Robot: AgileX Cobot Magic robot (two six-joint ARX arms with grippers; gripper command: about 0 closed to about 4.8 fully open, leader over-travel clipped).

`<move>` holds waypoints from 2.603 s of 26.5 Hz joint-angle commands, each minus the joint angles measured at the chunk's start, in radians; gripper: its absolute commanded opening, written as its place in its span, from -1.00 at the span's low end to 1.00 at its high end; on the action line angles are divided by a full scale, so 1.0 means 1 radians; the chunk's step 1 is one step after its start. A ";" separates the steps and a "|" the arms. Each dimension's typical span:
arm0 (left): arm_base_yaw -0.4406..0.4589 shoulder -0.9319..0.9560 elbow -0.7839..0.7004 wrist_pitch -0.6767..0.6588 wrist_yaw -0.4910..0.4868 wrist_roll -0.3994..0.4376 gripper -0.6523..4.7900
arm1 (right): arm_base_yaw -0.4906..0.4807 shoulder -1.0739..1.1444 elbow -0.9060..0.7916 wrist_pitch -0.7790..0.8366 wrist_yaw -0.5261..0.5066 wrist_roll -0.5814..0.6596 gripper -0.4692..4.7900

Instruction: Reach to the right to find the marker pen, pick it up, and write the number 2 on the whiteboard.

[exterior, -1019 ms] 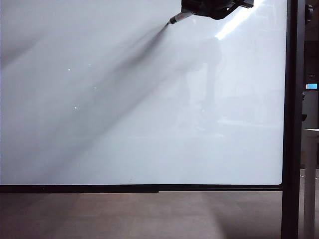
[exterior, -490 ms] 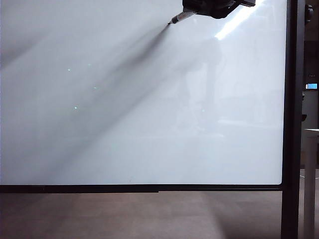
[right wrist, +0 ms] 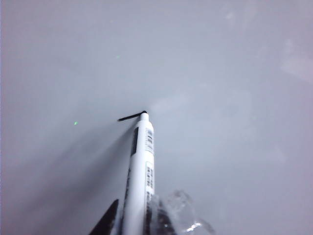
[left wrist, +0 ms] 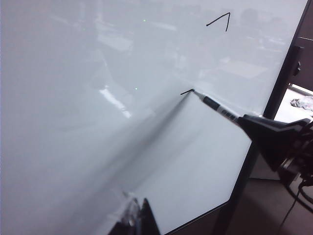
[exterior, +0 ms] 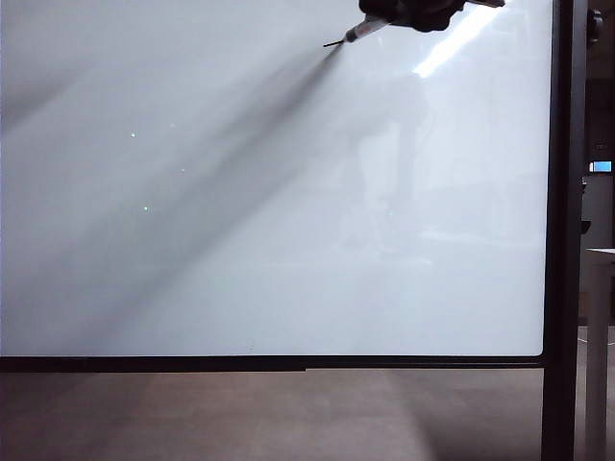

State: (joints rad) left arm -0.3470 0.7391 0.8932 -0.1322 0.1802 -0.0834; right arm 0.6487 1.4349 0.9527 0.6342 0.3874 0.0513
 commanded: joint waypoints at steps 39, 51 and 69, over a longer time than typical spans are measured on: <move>-0.001 -0.001 0.004 0.006 0.004 -0.002 -0.78 | 0.010 -0.021 0.005 -0.131 0.033 0.008 -0.67; -0.001 -0.001 0.004 0.005 0.004 -0.002 -0.78 | 0.010 -0.036 0.005 -0.159 0.019 0.034 -0.67; -0.001 -0.001 0.004 -0.002 0.004 -0.003 -0.78 | 0.008 -0.116 -0.008 -0.211 -0.155 0.026 -0.67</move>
State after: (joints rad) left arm -0.3470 0.7395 0.8932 -0.1394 0.1802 -0.0834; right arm 0.6559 1.3228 0.9497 0.4095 0.2340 0.0792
